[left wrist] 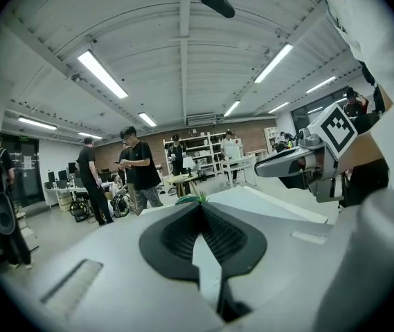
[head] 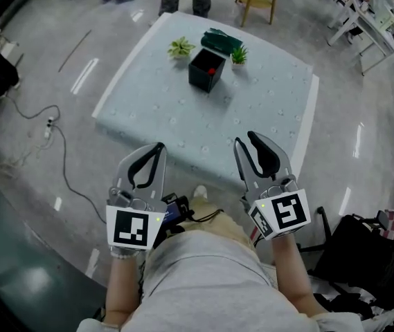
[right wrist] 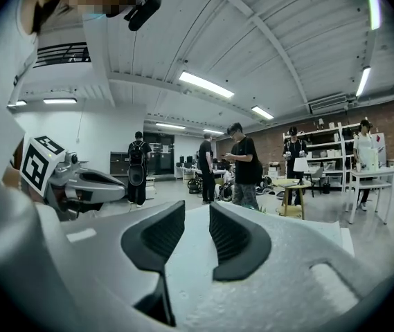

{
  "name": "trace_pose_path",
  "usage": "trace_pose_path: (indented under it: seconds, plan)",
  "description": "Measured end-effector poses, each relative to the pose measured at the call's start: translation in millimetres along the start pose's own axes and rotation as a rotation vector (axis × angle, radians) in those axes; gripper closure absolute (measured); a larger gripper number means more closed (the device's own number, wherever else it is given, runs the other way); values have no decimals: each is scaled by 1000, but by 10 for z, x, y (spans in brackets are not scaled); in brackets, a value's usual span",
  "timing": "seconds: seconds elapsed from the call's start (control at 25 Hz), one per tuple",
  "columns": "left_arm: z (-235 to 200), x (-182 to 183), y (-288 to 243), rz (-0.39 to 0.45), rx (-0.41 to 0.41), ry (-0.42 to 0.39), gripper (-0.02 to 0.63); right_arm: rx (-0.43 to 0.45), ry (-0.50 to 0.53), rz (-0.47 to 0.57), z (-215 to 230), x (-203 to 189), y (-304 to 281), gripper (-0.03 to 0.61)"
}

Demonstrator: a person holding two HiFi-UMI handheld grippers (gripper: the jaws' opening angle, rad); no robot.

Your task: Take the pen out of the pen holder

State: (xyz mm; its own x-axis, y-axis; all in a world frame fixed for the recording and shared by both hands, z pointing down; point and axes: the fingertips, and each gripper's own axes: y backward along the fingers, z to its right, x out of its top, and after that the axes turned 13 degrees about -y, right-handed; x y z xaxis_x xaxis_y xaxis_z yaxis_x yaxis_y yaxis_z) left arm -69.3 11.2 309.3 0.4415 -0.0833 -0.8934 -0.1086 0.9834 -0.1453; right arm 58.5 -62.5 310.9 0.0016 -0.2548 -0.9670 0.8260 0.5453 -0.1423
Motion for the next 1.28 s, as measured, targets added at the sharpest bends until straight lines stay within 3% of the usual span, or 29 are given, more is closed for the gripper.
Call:
trace_pose_path:
  seconds: [0.56,1.28]
  plan:
    - [-127,73,-412,-33,62,8,597,68,-6,-17,348,130,-373,466]
    - [-429,-82,-892,-33,5,14,597,33,5,-57,560,61,-967,466]
